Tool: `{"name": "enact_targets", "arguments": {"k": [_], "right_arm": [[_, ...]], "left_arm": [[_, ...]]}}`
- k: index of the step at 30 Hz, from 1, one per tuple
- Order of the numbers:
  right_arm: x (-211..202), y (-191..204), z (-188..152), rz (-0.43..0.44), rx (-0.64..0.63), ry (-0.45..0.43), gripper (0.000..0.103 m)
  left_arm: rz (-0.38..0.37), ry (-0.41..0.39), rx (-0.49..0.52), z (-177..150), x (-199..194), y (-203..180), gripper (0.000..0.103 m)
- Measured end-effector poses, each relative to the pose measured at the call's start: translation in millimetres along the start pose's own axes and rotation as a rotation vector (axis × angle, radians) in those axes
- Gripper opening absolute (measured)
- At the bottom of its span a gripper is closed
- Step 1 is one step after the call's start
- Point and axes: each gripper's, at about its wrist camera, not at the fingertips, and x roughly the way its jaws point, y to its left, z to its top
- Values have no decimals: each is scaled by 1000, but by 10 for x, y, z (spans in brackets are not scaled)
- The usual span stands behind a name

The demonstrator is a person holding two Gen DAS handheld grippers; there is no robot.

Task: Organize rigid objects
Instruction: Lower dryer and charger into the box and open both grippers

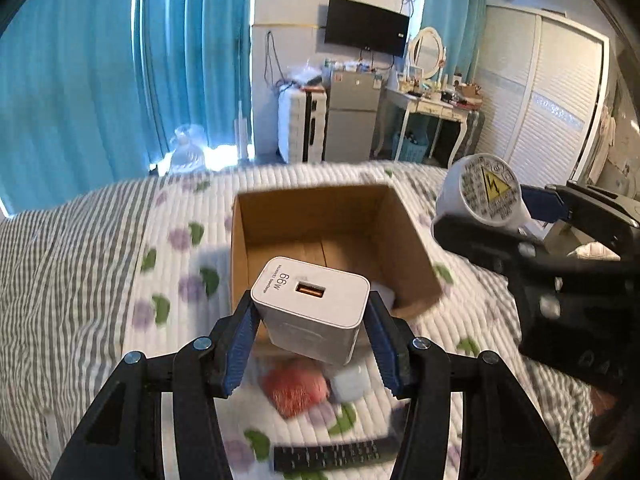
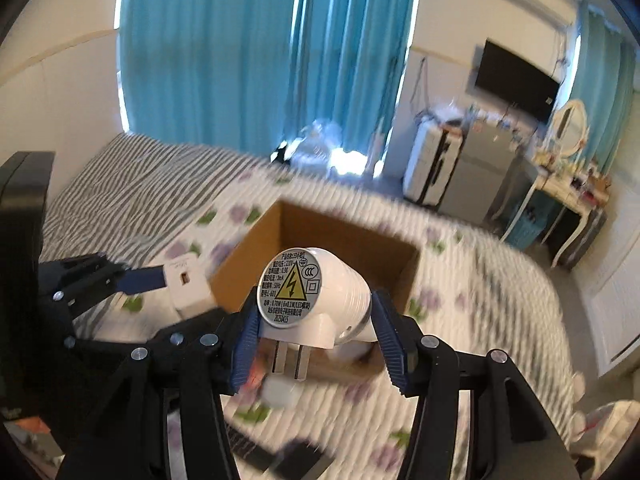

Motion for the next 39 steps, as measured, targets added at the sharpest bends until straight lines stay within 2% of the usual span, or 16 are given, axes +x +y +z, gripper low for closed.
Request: {"name": "enact_targets", "arguments": {"k": [4, 8, 11, 15, 17, 19, 23, 25, 26, 27, 28, 29, 34, 39], "right_arm": [[234, -190, 289, -43, 58, 17, 53], [588, -308, 393, -24, 72, 39, 53], [980, -383, 343, -7, 99, 84, 53], [1432, -494, 174, -3, 145, 146, 53], [1613, -555, 92, -6, 165, 181, 53], [1711, -588, 15, 6, 161, 186, 53], [1725, -595, -28, 15, 132, 159, 53], [1712, -641, -21, 24, 158, 146, 53], [1695, -654, -9, 28, 164, 144, 57], [1674, -664, 4, 21, 167, 141, 62], [1620, -684, 15, 0, 173, 130, 72], [1571, -683, 34, -10, 182, 120, 78], [1167, -773, 69, -45, 227, 83, 79], [572, -752, 151, -94, 242, 13, 90]], "left_arm": [[-43, 56, -68, 262, 238, 206, 54], [-15, 64, 10, 423, 541, 212, 54], [-37, 100, 54, 436, 854, 157, 54], [-42, 147, 25, 314, 1295, 191, 54], [-20, 186, 6, 236, 1500, 243, 54], [-15, 187, -7, 195, 1584, 283, 54], [24, 154, 29, 231, 1630, 253, 55], [35, 157, 8, 269, 1625, 254, 56], [35, 143, -11, 287, 1591, 262, 58], [35, 127, -23, 304, 1553, 272, 61], [37, 109, -32, 321, 1492, 269, 68], [39, 89, -35, 340, 1425, 264, 69], [36, 36, -25, 416, 973, 194, 69], [17, -37, -16, 412, 338, 59, 75]]}}
